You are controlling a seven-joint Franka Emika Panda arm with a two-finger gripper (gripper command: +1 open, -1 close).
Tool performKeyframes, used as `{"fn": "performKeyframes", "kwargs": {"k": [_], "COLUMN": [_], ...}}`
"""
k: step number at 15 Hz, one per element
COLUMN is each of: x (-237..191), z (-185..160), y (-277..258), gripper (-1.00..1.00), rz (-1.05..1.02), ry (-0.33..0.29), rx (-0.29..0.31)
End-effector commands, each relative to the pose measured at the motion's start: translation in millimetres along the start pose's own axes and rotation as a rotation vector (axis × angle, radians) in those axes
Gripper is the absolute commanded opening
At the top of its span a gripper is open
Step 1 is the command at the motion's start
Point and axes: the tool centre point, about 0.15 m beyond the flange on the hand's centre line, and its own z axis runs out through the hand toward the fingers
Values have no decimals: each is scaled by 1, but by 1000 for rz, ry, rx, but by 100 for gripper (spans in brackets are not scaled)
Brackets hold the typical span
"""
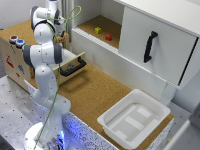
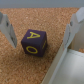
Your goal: Move to the drawer and store the purple object
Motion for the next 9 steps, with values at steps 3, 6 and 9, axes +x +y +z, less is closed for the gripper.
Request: {"fn": "performKeyframes", "kwargs": {"k": [3,6,9], "x": [33,35,38], "z": [6,12,12], "y": [-23,-24,-26], "gripper": [100,-100,-100], "rz": [50,51,42], "ry": [-140,-150,-144], "rx": [-181,-163,-159]}}
